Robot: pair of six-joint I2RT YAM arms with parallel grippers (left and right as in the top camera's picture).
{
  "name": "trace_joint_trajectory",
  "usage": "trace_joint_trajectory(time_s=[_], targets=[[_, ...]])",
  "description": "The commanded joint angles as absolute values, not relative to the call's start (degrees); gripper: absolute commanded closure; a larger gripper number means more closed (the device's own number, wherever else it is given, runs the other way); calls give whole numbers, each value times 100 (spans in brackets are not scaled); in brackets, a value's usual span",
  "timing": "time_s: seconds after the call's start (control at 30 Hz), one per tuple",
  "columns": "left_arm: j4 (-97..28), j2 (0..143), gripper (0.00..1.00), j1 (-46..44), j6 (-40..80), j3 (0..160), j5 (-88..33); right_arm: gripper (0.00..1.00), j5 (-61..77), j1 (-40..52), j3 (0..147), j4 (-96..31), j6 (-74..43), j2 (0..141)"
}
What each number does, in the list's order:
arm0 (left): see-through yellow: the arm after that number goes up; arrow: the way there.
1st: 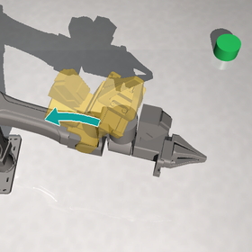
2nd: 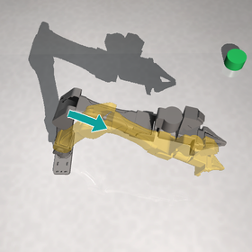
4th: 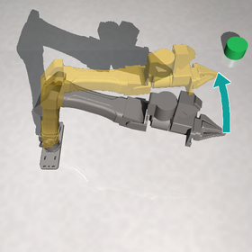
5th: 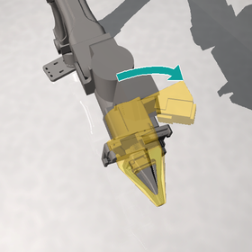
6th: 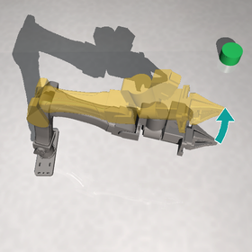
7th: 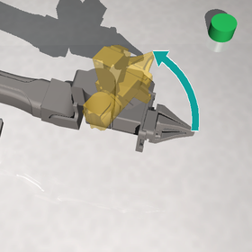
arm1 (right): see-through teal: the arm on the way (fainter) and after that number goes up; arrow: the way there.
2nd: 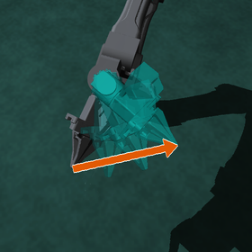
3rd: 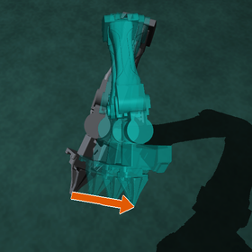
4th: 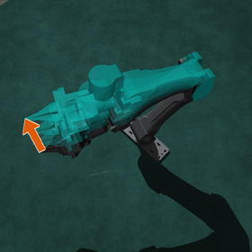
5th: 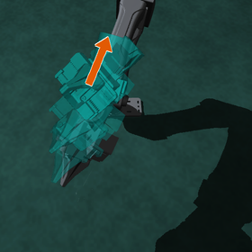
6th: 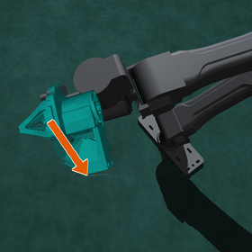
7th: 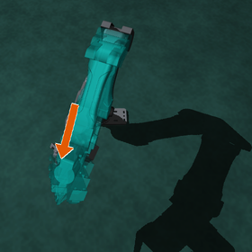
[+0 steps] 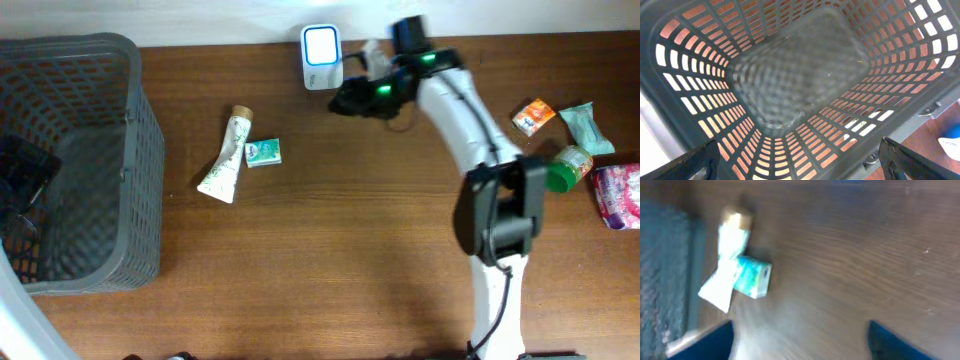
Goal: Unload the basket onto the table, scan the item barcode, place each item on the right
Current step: 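Move the right gripper to the teal Kleenex pack and grasp it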
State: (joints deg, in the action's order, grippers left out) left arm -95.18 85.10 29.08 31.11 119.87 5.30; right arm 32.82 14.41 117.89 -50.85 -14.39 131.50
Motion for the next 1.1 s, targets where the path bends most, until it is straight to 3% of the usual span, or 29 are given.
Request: trace_joint_trajectory(time_s=[0.0,0.13,0.2,0.33,0.43,0.53,0.7,0.83,0.9,1.07], targets=[[-9526,8508,1,2941,3127,11998,532,33,1697,2510,11762,-4674,-4167,13120],[-9526,8508,1,2941,3127,11998,532,35,648,3492,11762,-4401,-7140,13353],[-9526,8508,1,2941,3127,11998,532,43,405,3677,11762,-4265,-7979,13655],[-9526,8508,1,2941,3127,11998,532,43,445,3826,11760,-3741,-8005,14014],[-9526,8508,1,2941,3127,11998,532,47,377,3992,11751,-3747,-8195,14038],[-9526,8508,1,2941,3124,11998,532,59,401,4119,11751,-3892,-8530,14193],[-9526,8508,1,2941,3127,11998,532,63,14,3962,11754,-4357,-8554,14193],[-9526,8508,1,2941,3124,11998,532,70,604,3424,11771,-4436,-6281,13983],[-9526,8508,1,2941,3124,11998,532,84,1205,3212,11775,-4635,-5175,13841],[-9526,8508,1,2941,3127,11998,532,85,1374,2915,11797,-6685,-2226,13443]])
